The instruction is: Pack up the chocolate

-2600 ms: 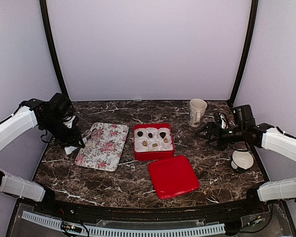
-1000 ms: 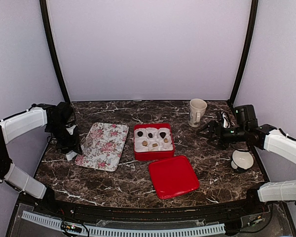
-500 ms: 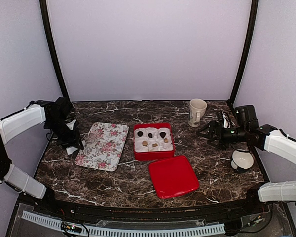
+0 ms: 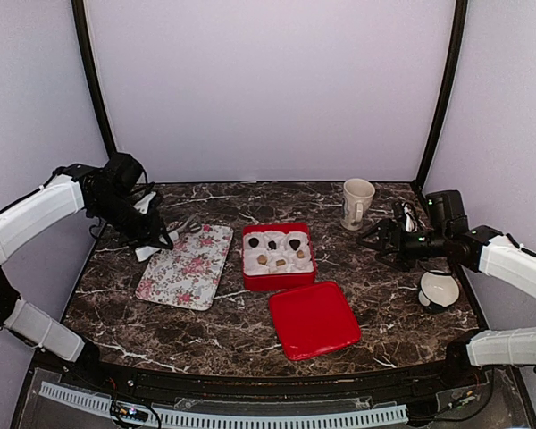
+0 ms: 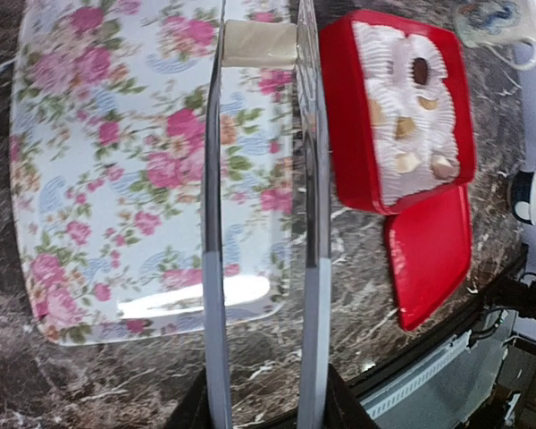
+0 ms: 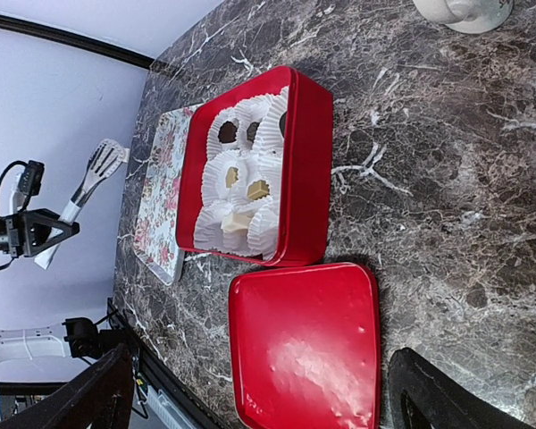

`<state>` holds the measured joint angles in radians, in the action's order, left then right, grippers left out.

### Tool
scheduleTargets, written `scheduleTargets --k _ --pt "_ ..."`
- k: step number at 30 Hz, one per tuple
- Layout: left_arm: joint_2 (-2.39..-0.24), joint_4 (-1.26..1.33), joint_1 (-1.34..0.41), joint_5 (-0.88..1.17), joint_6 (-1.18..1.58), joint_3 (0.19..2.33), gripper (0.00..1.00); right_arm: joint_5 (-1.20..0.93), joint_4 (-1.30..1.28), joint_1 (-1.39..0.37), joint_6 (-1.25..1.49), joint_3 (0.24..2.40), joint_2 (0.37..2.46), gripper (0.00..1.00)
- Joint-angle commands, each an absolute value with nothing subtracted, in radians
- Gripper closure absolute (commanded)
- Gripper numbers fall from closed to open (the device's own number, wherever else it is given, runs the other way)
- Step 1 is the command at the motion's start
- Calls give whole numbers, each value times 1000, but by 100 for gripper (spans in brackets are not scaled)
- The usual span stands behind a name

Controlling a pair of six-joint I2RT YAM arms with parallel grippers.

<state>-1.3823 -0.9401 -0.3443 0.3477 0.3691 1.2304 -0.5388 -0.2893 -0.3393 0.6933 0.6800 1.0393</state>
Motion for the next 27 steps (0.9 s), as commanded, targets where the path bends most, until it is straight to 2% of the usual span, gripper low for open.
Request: scheduleTargets --k 1,12,27 --pt "-1405 -898 -441 427 386 1311 70 -537 -273 -335 696 670 1025 0" --pt "-1498 -910 -676 435 368 1355 70 -533 -278 -334 700 664 1017 0" --pt "-1608 -921 -741 367 355 1401 68 -532 -282 -335 700 669 1017 0"
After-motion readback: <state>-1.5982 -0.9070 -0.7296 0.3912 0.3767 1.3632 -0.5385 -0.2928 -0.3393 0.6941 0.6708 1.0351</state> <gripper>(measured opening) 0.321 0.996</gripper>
